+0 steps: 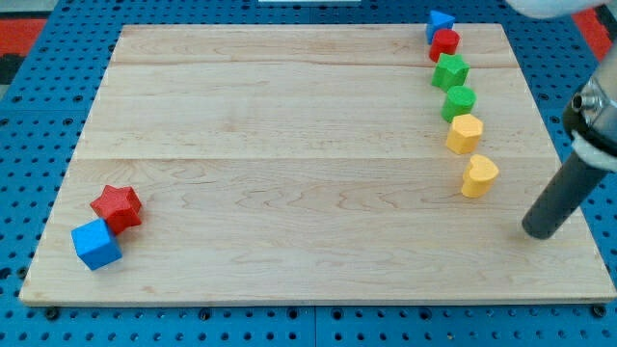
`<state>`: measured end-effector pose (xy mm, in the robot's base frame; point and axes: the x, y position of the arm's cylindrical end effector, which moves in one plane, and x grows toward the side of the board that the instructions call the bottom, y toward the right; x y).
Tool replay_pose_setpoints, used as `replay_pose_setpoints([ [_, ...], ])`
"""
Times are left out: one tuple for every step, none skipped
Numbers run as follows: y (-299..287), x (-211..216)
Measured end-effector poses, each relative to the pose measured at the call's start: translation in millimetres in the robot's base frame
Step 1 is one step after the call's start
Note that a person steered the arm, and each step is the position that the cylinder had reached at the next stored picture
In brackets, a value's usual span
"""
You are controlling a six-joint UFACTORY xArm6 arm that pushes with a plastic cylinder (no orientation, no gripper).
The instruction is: Point your arm at the top right corner of the board
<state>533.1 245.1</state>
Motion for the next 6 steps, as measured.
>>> replay_pose_setpoints([
  [22.6,-23.2],
  [56.8,-28.4],
  [77.5,-79.5],
  [76.0,-163.5],
  [74.7,-242.4],
  [51.0,-306.2],
])
